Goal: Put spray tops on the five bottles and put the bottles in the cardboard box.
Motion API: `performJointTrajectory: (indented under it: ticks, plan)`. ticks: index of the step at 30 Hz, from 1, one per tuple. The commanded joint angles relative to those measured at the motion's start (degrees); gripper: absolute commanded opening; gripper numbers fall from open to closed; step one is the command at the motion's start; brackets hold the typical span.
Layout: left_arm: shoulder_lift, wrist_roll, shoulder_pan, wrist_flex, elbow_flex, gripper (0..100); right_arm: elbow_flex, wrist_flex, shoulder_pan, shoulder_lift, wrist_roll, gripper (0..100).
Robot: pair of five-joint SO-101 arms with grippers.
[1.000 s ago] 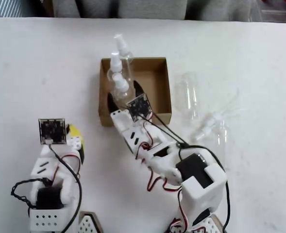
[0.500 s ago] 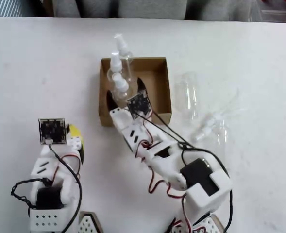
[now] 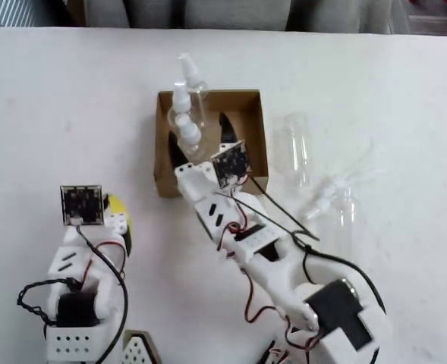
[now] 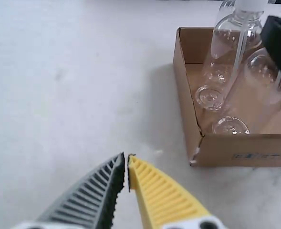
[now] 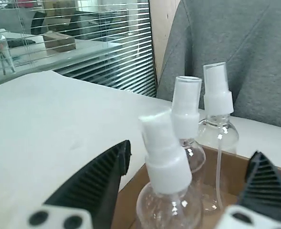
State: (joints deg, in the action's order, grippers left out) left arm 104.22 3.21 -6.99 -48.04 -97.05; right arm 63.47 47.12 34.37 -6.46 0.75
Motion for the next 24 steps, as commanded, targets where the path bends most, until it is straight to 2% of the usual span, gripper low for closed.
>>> performJointTrajectory:
  ticks: [1, 14, 18, 24]
  plan:
    - [0.57, -0.62, -0.4, 0.18, 0.0, 3, 1.58, -0.13, 0.4, -6.9, 0.53, 34.0]
    - [0.57, -0.62, -0.4, 0.18, 0.0, 3, 14.77, -1.45, 0.04, -34.24, 0.53, 34.0]
    - [0.57, -0.62, -0.4, 0.18, 0.0, 3, 16.7, -15.52, -1.27, -49.19, 0.18, 30.3]
    - [0.57, -0.62, -0.4, 0.0, 0.0, 3, 15.21, -42.68, -6.37, -76.35, 0.18, 8.4]
